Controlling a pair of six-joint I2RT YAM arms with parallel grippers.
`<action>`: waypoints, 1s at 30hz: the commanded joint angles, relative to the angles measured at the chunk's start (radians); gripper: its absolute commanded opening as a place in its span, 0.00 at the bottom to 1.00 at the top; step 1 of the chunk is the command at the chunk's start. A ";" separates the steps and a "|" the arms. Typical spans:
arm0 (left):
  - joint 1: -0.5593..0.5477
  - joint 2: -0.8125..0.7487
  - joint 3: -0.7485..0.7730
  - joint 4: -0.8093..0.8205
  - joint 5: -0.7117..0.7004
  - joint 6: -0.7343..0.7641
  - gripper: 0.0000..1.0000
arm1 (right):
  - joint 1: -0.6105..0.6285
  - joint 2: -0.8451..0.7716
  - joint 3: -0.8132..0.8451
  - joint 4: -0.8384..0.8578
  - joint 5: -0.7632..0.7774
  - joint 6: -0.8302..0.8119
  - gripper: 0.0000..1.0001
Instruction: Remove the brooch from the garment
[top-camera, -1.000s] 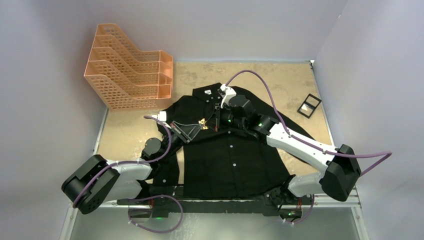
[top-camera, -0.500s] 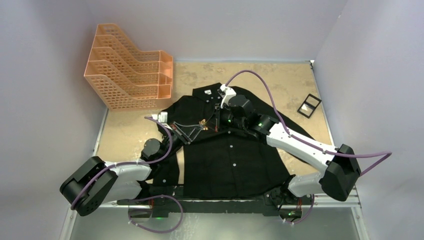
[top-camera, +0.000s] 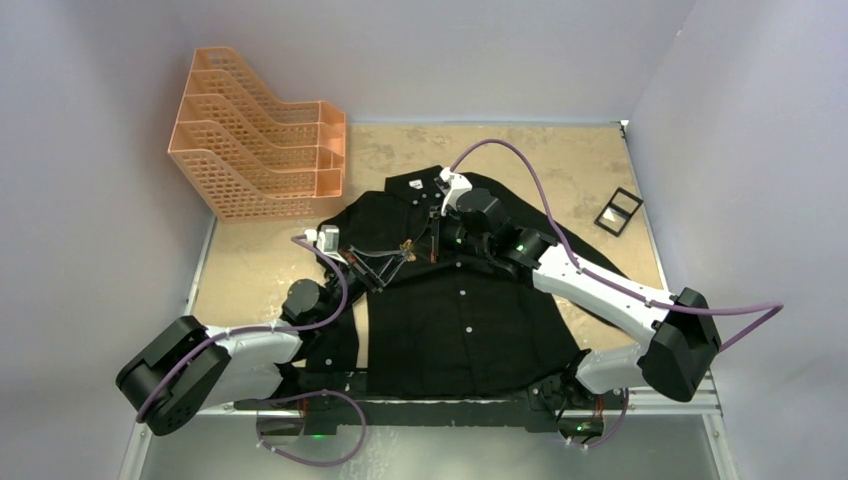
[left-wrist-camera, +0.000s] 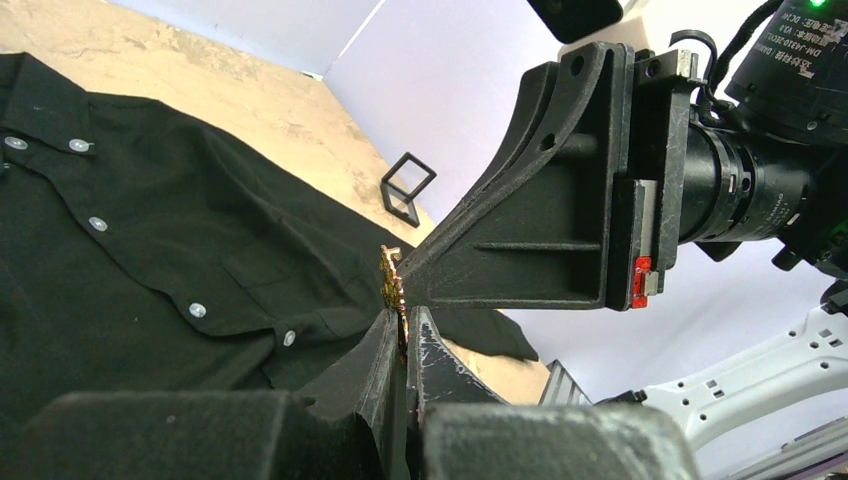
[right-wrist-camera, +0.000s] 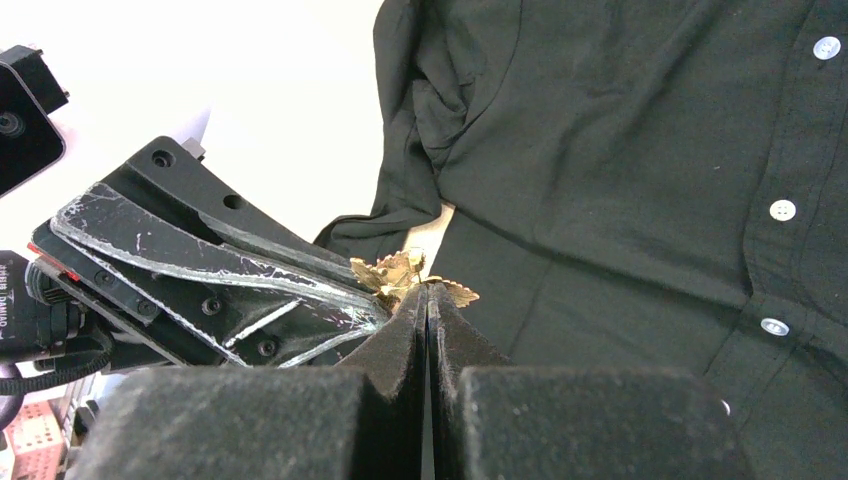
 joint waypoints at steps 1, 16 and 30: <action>-0.042 -0.047 0.012 0.159 0.130 0.012 0.00 | -0.004 0.014 0.030 -0.007 0.047 0.003 0.00; -0.042 -0.117 -0.003 0.018 0.029 0.033 0.00 | -0.004 -0.043 -0.008 -0.002 0.067 0.040 0.00; -0.041 -0.164 -0.001 -0.113 -0.064 0.018 0.00 | -0.004 -0.076 -0.031 0.024 0.085 0.055 0.00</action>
